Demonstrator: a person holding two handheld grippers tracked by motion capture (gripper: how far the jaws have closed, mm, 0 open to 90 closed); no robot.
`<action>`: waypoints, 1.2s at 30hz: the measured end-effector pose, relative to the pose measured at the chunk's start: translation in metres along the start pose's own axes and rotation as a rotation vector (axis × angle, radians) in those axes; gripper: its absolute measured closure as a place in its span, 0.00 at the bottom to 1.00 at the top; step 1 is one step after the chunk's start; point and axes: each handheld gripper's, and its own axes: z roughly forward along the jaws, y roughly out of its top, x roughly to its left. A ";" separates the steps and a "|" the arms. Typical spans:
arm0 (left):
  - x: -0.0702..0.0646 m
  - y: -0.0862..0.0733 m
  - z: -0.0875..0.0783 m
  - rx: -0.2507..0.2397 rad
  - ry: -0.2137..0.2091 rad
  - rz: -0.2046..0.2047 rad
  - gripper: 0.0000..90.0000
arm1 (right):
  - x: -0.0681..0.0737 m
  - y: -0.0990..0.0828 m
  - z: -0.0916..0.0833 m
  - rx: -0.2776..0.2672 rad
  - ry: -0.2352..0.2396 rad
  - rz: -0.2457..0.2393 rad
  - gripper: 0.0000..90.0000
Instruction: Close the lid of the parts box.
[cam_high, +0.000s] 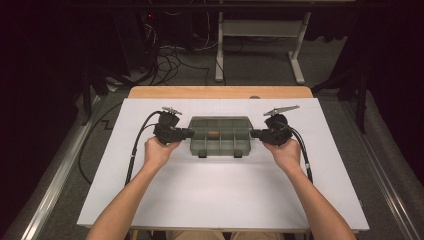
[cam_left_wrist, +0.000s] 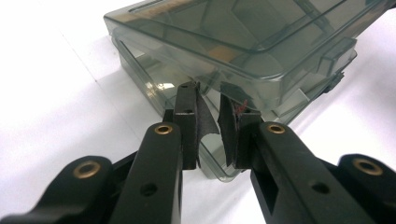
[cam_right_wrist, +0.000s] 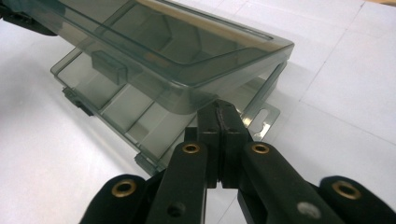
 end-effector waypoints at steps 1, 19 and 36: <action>0.000 -0.001 0.000 -0.002 -0.002 -0.004 0.86 | 0.000 -0.001 0.000 0.000 0.001 -0.001 1.00; 0.014 -0.012 -0.003 0.029 0.015 -0.044 0.85 | 0.000 -0.008 -0.004 -0.002 0.020 0.003 1.00; 0.009 0.008 -0.032 -0.097 0.037 -0.050 0.85 | -0.001 -0.018 0.001 0.008 0.027 0.010 0.99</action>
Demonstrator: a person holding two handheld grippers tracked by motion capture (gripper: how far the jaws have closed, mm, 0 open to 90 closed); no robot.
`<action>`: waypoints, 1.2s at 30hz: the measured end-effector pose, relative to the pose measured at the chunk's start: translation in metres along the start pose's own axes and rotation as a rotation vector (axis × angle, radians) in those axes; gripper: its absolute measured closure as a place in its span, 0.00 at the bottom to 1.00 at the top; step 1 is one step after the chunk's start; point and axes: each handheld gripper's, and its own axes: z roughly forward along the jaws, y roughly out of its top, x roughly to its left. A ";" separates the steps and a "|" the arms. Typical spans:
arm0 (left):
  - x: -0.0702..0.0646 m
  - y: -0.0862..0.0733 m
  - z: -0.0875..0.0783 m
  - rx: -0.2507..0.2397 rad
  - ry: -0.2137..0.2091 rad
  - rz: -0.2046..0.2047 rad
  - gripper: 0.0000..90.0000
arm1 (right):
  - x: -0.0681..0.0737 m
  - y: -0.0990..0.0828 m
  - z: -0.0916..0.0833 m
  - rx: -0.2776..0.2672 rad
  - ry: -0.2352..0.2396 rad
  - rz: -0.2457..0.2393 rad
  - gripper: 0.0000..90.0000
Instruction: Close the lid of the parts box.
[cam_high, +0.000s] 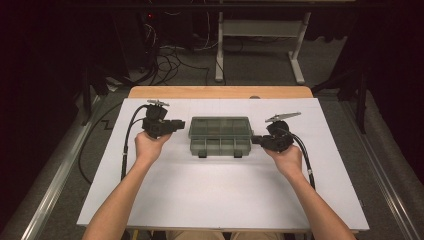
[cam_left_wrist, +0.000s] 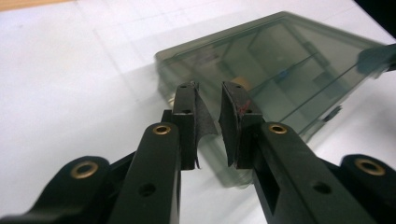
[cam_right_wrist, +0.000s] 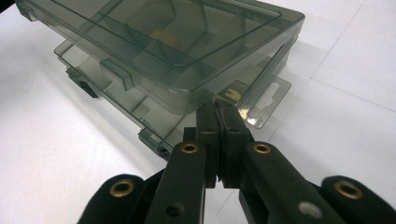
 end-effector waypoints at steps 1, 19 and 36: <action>-0.003 0.001 0.001 -0.005 -0.009 0.002 0.85 | 0.000 0.000 0.000 0.001 0.000 0.000 0.99; -0.021 -0.008 0.022 0.041 -0.048 0.046 0.84 | 0.000 -0.006 0.002 0.006 0.001 0.003 0.99; -0.016 -0.021 0.028 0.062 -0.058 0.025 0.84 | 0.000 -0.008 -0.004 -0.047 -0.013 0.009 0.98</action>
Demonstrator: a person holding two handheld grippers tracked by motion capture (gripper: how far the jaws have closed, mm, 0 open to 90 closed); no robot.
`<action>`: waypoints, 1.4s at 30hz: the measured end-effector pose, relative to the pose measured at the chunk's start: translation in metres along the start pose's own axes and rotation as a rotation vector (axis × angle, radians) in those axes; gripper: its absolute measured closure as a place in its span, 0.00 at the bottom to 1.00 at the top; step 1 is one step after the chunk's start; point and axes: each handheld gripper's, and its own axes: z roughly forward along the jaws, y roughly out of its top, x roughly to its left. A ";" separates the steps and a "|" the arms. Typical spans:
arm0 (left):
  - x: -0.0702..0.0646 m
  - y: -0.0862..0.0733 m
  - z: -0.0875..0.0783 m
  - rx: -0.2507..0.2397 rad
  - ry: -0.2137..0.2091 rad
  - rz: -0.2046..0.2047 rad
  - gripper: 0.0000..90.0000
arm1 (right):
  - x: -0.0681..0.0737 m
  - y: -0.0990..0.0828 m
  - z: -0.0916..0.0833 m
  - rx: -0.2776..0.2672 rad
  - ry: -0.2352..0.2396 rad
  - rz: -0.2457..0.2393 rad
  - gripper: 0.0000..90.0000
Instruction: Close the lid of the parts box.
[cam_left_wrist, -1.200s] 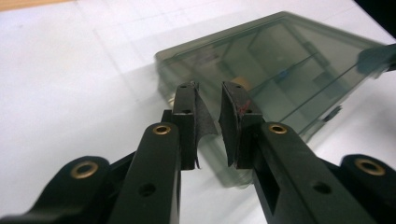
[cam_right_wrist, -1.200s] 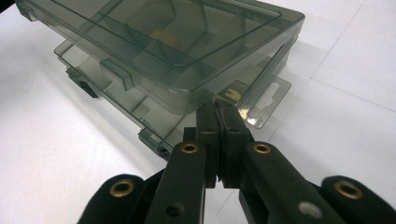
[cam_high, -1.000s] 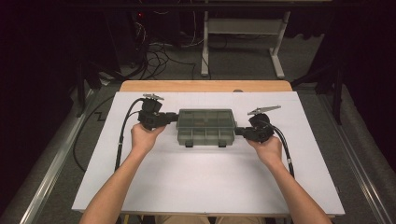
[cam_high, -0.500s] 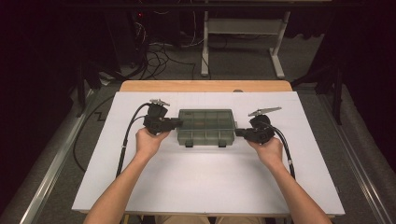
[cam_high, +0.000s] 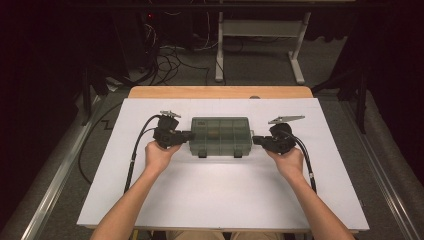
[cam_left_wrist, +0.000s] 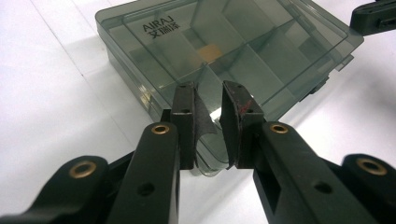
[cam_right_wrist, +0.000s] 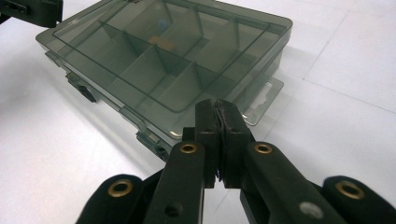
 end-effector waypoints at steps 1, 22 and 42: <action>-0.001 0.000 0.000 0.000 0.003 0.002 0.84 | 0.000 0.000 0.001 0.000 0.001 0.001 0.98; -0.007 -0.009 0.005 0.009 0.016 0.011 0.84 | 0.006 0.001 0.006 -0.006 0.019 0.005 0.98; -0.009 -0.012 0.002 -0.003 0.039 0.035 0.77 | 0.009 0.000 0.007 -0.003 0.001 -0.014 0.94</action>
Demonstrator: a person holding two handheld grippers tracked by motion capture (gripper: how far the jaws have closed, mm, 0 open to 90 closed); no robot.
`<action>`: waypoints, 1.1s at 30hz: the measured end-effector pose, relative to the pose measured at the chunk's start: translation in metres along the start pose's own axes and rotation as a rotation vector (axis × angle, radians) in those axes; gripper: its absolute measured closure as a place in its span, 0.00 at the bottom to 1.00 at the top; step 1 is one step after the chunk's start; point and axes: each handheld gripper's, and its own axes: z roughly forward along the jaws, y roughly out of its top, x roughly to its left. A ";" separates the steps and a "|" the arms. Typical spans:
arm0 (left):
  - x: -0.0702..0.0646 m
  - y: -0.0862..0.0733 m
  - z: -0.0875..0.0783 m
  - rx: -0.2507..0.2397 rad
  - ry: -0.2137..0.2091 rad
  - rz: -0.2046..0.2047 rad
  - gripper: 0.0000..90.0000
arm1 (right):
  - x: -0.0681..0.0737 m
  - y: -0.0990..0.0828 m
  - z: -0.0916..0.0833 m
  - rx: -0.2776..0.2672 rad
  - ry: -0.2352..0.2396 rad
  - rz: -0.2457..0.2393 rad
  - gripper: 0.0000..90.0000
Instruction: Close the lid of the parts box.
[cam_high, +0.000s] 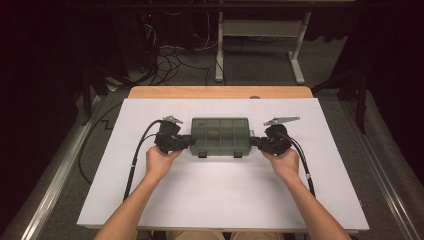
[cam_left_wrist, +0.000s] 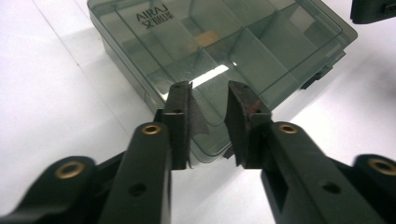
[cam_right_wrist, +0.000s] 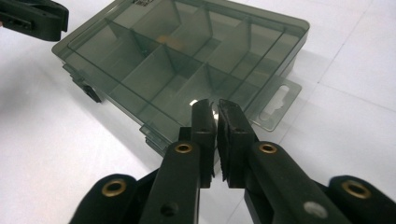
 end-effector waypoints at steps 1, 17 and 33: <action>-0.001 0.000 -0.001 -0.008 0.003 0.000 0.76 | 0.000 0.000 -0.001 -0.004 -0.002 -0.002 0.93; 0.002 -0.011 -0.021 -0.099 0.068 0.017 0.55 | -0.005 -0.002 -0.017 -0.047 -0.054 -0.002 0.75; 0.006 -0.033 -0.040 -0.163 0.111 0.007 0.50 | -0.010 -0.014 -0.030 -0.074 -0.086 -0.009 0.66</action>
